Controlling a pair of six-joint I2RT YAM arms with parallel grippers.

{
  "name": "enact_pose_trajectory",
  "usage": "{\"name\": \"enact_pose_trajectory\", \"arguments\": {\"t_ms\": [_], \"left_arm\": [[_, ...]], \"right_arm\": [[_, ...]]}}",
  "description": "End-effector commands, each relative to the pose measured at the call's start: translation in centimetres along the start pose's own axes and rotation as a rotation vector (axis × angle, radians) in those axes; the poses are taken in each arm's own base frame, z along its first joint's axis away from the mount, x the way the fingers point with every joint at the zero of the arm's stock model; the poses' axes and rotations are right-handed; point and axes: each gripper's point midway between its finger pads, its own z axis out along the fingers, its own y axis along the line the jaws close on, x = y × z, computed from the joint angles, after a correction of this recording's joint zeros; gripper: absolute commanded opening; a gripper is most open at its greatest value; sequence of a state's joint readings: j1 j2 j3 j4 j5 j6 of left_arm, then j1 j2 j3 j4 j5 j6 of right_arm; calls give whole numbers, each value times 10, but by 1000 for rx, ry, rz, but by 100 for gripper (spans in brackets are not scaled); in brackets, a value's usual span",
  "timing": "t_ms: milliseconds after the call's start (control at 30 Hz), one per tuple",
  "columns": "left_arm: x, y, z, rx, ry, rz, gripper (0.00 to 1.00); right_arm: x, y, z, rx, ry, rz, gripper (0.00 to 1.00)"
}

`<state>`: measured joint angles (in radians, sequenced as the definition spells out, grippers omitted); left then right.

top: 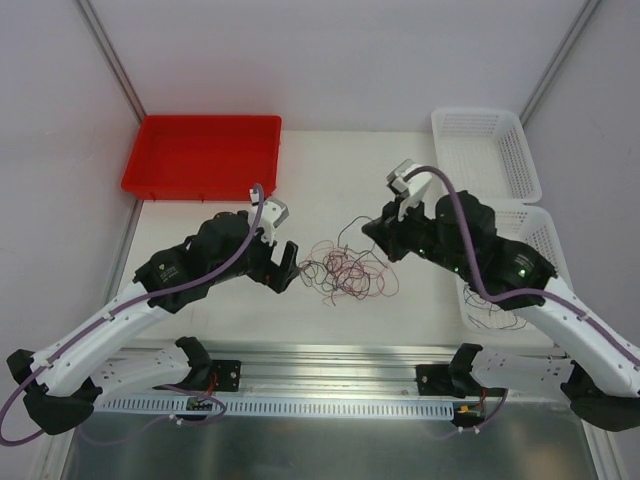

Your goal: Untangle the cables

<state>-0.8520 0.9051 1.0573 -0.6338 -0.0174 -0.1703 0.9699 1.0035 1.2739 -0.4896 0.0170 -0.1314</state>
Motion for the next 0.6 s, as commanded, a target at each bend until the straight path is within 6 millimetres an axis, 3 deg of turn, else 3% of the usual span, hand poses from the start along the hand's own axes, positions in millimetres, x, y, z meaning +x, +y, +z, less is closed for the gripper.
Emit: {"name": "enact_pose_trajectory", "arguments": {"t_ms": [0, 167, 300, 367, 400, 533, 567], "left_arm": [[-29, 28, -4, -168, -132, 2, 96], [-28, 62, 7, -354, -130, 14, 99], [-7, 96, 30, -483, -72, -39, 99], [10, 101, 46, -470, -13, -115, 99], [9, 101, 48, -455, -4, -146, 99], [13, 96, 59, -406, 36, -194, 99], [15, 94, 61, -394, 51, -180, 99]], "right_arm": [[-29, -58, -54, 322, -23, -62, 1], [-52, -116, -116, 657, -65, -54, 1], [-56, -158, -169, 922, -118, 16, 1], [-43, -178, -189, 1071, -101, 38, 1], [-35, -190, -202, 1155, -95, 65, 1], [8, -218, -209, 1269, -73, 207, 1], [29, -224, -198, 1252, -28, 244, 1]]}}
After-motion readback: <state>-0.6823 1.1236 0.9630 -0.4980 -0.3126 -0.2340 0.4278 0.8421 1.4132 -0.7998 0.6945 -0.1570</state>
